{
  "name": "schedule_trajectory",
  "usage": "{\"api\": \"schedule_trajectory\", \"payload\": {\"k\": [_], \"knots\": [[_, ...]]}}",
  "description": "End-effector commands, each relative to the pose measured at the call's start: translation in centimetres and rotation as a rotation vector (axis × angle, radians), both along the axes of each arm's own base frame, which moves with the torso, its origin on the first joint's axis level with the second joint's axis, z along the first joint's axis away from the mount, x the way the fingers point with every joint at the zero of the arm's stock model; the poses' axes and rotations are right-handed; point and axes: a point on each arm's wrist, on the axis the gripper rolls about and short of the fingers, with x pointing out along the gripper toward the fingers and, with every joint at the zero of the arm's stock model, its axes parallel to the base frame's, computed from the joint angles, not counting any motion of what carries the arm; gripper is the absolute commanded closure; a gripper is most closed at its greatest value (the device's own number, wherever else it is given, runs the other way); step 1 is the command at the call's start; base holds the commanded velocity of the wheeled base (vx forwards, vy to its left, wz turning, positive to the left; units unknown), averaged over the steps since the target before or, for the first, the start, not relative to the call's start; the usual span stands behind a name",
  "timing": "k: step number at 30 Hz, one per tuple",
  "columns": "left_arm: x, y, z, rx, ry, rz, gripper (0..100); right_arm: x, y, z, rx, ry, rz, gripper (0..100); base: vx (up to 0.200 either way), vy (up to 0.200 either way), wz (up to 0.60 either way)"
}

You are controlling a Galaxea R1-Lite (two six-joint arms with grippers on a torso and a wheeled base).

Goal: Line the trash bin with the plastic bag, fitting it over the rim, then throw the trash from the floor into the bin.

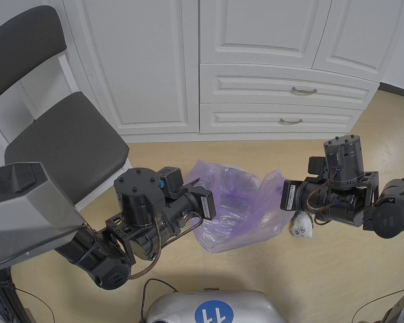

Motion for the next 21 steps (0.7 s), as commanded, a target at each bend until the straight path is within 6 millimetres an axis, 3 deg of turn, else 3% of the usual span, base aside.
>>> {"api": "schedule_trajectory", "payload": {"k": [1, 13, 21], "knots": [[0.2, -0.6, 1.0, -0.021, -0.003, 0.023, 100, 0.0, 0.7, 0.0, 0.005, 0.002, 0.014, 100, 0.000, 0.000, 0.00], [1.0, -1.0, 1.4, -0.048, 0.084, 0.059, 100, 1.1, 1.5, 0.3, 0.041, 0.034, -0.037, 100, 0.000, 0.000, 0.00], [1.9, -0.8, 2.8, -0.114, 0.192, 0.093, 100, 2.0, 1.8, 1.1, 0.094, 0.098, -0.088, 100, 0.000, 0.000, 0.00]]}}
